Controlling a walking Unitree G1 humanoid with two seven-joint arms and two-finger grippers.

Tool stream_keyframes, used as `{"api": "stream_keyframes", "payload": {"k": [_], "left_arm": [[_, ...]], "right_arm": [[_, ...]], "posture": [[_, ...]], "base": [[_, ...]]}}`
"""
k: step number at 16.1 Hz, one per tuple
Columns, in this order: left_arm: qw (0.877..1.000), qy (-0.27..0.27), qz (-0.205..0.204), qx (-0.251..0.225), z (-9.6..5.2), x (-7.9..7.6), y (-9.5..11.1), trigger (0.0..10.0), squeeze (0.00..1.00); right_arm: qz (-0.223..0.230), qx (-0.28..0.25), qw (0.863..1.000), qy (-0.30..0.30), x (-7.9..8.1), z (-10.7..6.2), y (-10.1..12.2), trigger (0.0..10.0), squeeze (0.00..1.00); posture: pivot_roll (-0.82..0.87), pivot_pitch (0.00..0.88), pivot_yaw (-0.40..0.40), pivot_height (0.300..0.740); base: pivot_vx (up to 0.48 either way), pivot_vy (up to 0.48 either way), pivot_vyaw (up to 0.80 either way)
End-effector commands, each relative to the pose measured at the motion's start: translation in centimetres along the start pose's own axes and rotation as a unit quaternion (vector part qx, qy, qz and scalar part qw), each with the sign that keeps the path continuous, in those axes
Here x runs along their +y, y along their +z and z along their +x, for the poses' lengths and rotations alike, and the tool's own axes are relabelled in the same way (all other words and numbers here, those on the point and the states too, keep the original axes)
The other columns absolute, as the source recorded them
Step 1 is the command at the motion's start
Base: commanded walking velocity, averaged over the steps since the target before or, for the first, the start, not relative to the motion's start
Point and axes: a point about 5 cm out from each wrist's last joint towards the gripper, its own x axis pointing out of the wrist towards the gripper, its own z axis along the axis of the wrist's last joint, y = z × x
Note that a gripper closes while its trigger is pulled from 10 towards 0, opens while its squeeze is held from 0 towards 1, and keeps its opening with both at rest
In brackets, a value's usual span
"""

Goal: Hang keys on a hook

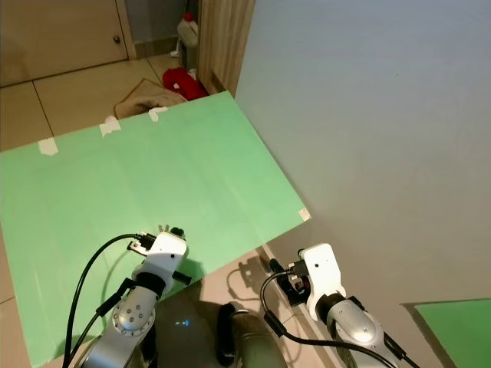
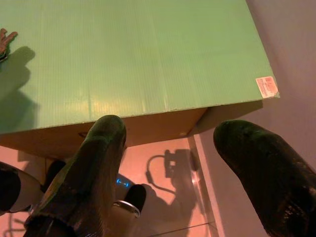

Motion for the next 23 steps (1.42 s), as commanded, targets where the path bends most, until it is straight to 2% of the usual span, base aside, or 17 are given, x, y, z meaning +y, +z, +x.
{"api": "stream_keyframes", "payload": {"k": [1, 2, 3, 4, 6, 8, 10, 13, 16, 21, 22, 23], "left_arm": [[0.999, -0.009, 0.002, 0.037, -0.3, -0.7, -1.4, 10.0, 0.00], [0.999, -0.006, 0.005, 0.045, -0.1, -0.6, -1.8, 10.0, 0.00], [0.998, 0.008, 0.024, 0.066, 0.7, 0.6, -2.8, 10.0, 1.00], [0.996, 0.019, 0.036, 0.080, 1.4, 1.6, -3.3, 10.0, 1.00], [0.994, 0.020, 0.053, 0.091, 2.2, 2.4, -3.8, 10.0, 1.00], [0.993, 0.017, 0.056, 0.101, 2.6, 2.5, -4.2, 10.0, 1.00], [0.993, 0.011, 0.040, 0.114, 2.7, 2.0, -4.7, 10.0, 1.00], [0.994, 0.004, 0.034, 0.104, 2.7, 1.1, -4.4, 10.0, 1.00], [0.996, 0.006, 0.038, 0.084, 2.3, 0.3, -4.1, 10.0, 1.00], [0.997, 0.001, 0.033, 0.076, 1.5, -0.5, -4.2, 10.0, 1.00], [0.997, 0.004, 0.040, 0.062, 1.2, -0.7, -3.7, 10.0, 0.00], [0.998, 0.007, 0.047, 0.044, 0.9, -0.9, -3.1, 10.0, 0.00]], "right_arm": [[0.003, 0.013, 1.000, -0.013, -0.5, -0.4, -0.8, 10.0, 0.00], [0.003, 0.013, 1.000, -0.012, -0.5, -0.4, -0.8, 10.0, 0.00], [0.002, 0.014, 1.000, -0.012, -0.5, -0.4, -0.8, 10.0, 0.00], [0.002, 0.013, 1.000, -0.012, -0.6, -0.6, -0.9, 10.0, 0.00], [0.004, 0.013, 1.000, -0.009, -0.5, -1.2, -1.0, 10.0, 0.00], [0.013, 0.011, 1.000, -0.012, -0.5, -1.8, -1.0, 10.0, 0.00], [0.031, 0.012, 0.999, -0.011, -0.4, -2.1, -1.1, 10.0, 0.00], [0.028, 0.013, 1.000, -0.008, 0.0, -2.4, -1.2, 10.0, 0.00], [0.028, 0.014, 0.999, -0.006, 0.0, -2.3, -1.1, 10.0, 0.00], [0.029, 0.016, 0.999, -0.002, 0.3, -2.1, -1.2, 10.0, 0.00], [0.028, 0.016, 0.999, -0.002, 0.3, -2.1, -1.2, 10.0, 0.00], [0.028, 0.016, 0.999, -0.002, 0.3, -2.1, -1.2, 10.0, 0.00]], "posture": [[-0.15, 0.248, -0.172, 0.740], [-0.15, 0.248, -0.172, 0.740], [-0.15, 0.246, -0.176, 0.740], [-0.16, 0.247, -0.178, 0.740], [-0.18, 0.253, -0.183, 0.740], [-0.20, 0.263, -0.181, 0.740], [-0.22, 0.273, -0.178, 0.740], [-0.22, 0.284, -0.179, 0.740], [-0.21, 0.288, -0.179, 0.740], [-0.20, 0.297, -0.179, 0.740], [-0.20, 0.297, -0.179, 0.740], [-0.20, 0.297, -0.180, 0.740]], "base": [[0.000, 0.000, 0.00], [0.000, 0.000, 0.00], [0.000, 0.000, 0.00], [0.000, 0.000, 0.00], [0.000, 0.000, 0.00], [0.000, 0.000, 0.00], [0.000, 0.000, 0.00], [0.000, 0.000, 0.00], [0.000, 0.000, 0.00], [0.000, 0.000, 0.00], [0.000, 0.000, 0.00], [0.000, 0.000, 0.00]]}}
